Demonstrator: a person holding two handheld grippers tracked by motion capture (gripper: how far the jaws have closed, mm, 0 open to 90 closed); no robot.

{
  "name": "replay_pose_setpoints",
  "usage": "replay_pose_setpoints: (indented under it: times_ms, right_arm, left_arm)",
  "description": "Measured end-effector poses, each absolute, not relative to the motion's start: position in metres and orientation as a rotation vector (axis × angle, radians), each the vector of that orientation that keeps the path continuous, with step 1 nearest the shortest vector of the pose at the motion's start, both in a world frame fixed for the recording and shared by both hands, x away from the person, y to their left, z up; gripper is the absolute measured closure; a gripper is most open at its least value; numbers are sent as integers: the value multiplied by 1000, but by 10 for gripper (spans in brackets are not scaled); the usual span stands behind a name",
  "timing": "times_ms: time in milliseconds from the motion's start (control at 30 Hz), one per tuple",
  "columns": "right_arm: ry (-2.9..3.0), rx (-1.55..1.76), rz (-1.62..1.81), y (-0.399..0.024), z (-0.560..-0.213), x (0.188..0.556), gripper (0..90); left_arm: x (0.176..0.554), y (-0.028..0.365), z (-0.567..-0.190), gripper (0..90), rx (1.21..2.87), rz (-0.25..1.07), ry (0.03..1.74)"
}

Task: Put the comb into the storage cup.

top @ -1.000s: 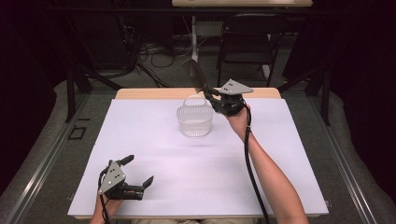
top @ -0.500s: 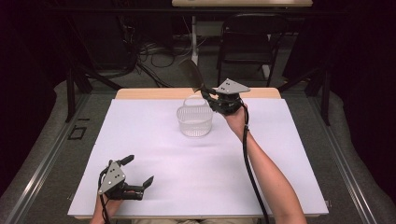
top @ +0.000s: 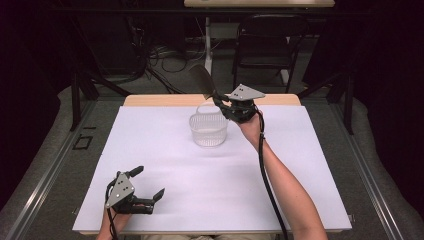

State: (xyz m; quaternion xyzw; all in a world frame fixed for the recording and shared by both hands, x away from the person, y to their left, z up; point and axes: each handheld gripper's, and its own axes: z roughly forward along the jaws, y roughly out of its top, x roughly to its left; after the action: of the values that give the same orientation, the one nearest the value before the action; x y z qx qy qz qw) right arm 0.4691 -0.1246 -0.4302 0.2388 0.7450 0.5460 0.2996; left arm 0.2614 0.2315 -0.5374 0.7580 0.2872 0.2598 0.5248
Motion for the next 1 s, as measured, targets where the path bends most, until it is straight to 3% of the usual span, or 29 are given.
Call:
replay_pose_setpoints:
  times_ms: [1000]
  right_arm:
    - [2031, 595, 1443, -111, -441, 480, 725]
  left_arm:
    - [262, 231, -537, 2, 1813, 622, 686]
